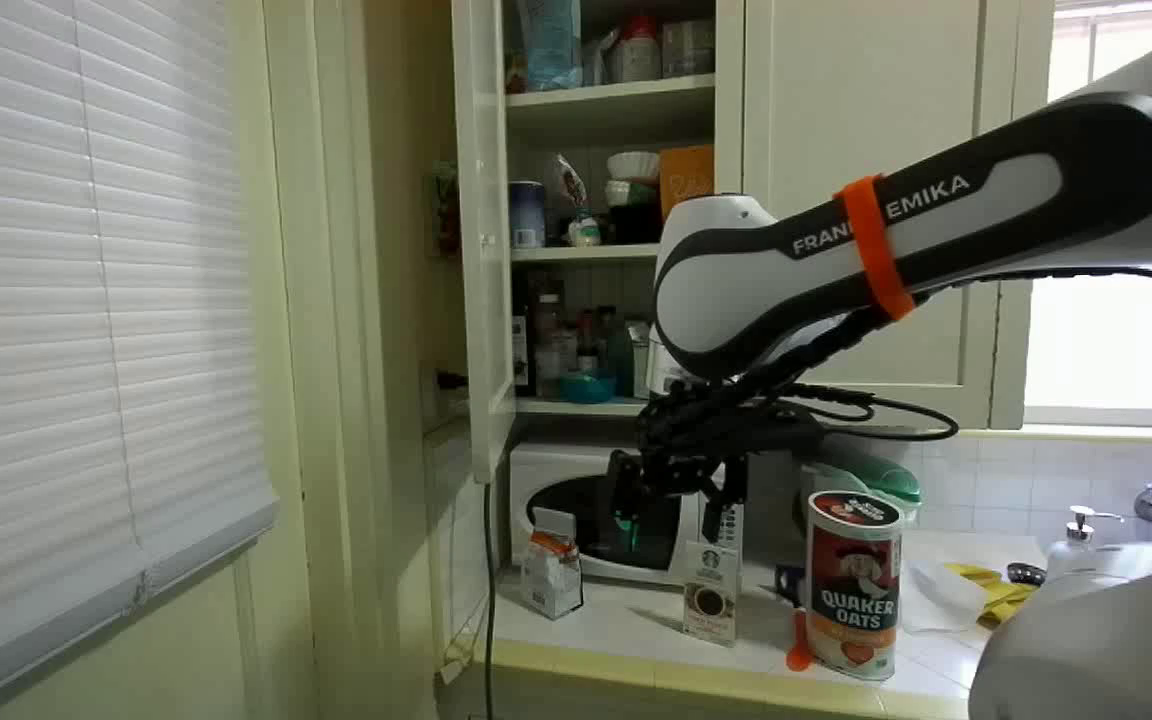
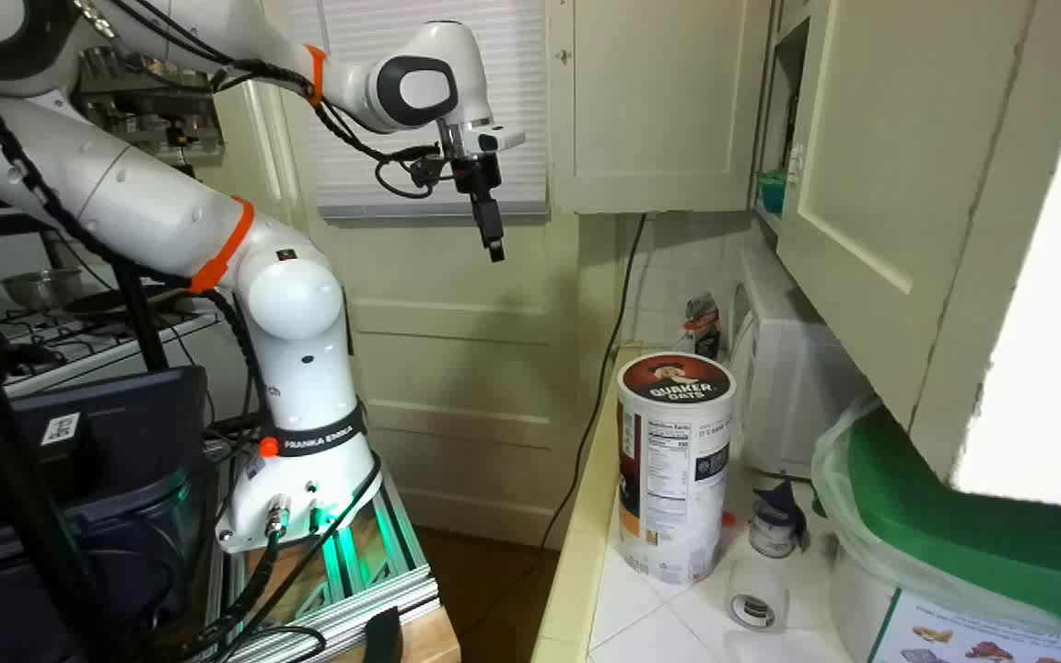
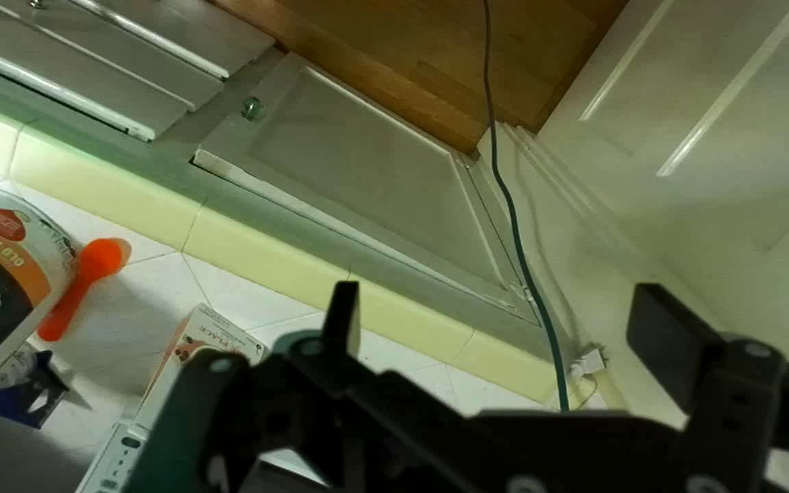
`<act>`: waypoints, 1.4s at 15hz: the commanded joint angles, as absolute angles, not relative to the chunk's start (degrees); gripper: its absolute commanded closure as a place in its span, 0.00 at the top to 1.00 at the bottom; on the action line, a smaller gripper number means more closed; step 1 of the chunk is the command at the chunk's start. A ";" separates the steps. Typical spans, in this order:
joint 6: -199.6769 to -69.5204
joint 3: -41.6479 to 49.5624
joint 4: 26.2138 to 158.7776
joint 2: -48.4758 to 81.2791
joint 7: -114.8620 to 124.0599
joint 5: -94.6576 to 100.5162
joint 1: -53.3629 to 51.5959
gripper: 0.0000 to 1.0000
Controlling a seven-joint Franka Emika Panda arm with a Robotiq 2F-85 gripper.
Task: Remove the bowl from the cupboard
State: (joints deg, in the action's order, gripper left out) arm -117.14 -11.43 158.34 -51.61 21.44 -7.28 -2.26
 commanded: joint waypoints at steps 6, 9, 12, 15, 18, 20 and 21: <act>-116.95 -11.49 158.85 -51.46 21.35 -7.33 -2.13 1.00; -124.78 -14.82 158.82 -48.72 29.21 -10.03 -0.64 1.00; -133.43 -18.46 154.26 -42.00 37.55 -10.23 2.28 1.00; -141.74 -21.09 149.29 -35.91 46.13 -6.85 7.05 1.00; -144.40 -21.72 144.44 -32.85 52.65 0.58 14.68 1.00; -145.89 -21.74 140.44 -29.08 57.80 5.42 19.33 1.00; -146.87 -22.16 138.58 -26.98 61.26 7.02 21.03 1.00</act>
